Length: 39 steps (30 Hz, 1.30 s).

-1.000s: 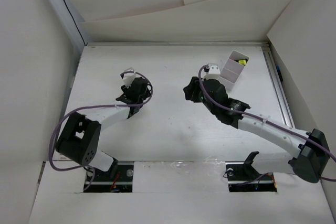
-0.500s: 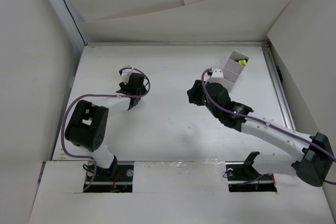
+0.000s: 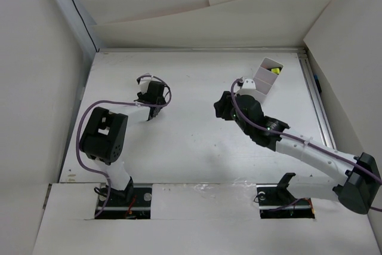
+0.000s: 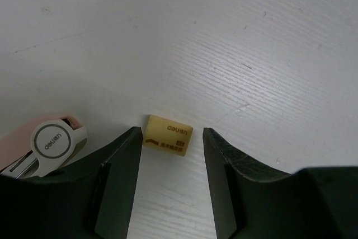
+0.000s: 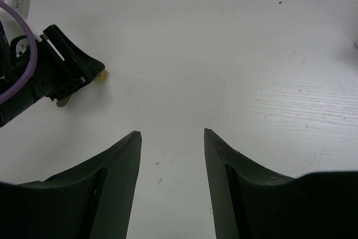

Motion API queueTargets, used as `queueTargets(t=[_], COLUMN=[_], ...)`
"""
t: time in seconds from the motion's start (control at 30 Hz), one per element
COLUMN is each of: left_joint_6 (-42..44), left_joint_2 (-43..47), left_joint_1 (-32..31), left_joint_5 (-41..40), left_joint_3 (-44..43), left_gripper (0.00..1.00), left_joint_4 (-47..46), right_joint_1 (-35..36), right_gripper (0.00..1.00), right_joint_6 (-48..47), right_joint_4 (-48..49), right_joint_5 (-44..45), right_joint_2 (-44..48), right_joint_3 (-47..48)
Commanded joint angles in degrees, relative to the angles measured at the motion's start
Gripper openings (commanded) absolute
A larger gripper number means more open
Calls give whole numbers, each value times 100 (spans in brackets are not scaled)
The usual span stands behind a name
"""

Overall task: Sort the stationery into containers
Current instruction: Pick up the stationery from the center of the board.

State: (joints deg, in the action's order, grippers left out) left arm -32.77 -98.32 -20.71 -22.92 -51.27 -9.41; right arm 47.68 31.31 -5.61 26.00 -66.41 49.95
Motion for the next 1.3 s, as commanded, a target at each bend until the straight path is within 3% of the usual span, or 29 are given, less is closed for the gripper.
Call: queueTargets(t=[0.0, 0.37, 0.6, 0.73, 0.83, 0.93, 1.07, 1.2, 1.27], left_joint_6=[78, 131, 184, 184, 70, 0, -1, -1, 61], left_joint_2=[-107, -301, -301, 5, 208, 331, 384, 183, -28], left_joint_1=[23, 23, 23, 23, -283, -459, -950, -1400, -1567], left_joint_5=[-55, 155, 410, 779, 780, 1366, 1457, 1606, 1658], left_joint_3=[-322, -446, -376, -157, -103, -164, -532, -1242, -1534], left_gripper=[44, 40, 13, 8, 6, 4, 4, 4, 4], left_joint_4=[105, 229, 80, -95, -254, -438, -641, -580, -580], right_joint_1=[-48, -101, -101, -154, -154, -154, -154, -154, -154], right_gripper=[55, 56, 56, 56, 62, 65, 76, 100, 100], right_joint_6=[-28, -28, -28, 41, 217, 358, 525, 648, 709], right_joint_4=[183, 183, 235, 183, 112, 112, 112, 112, 112], right_joint_5=[125, 125, 125, 397, 720, 1134, 1503, 1900, 1952], right_joint_2=[181, 339, 400, 471, 743, 1068, 1508, 1807, 1982], right_joint_3=[-3, -56, -109, -161, -240, -407, -618, -750, -812])
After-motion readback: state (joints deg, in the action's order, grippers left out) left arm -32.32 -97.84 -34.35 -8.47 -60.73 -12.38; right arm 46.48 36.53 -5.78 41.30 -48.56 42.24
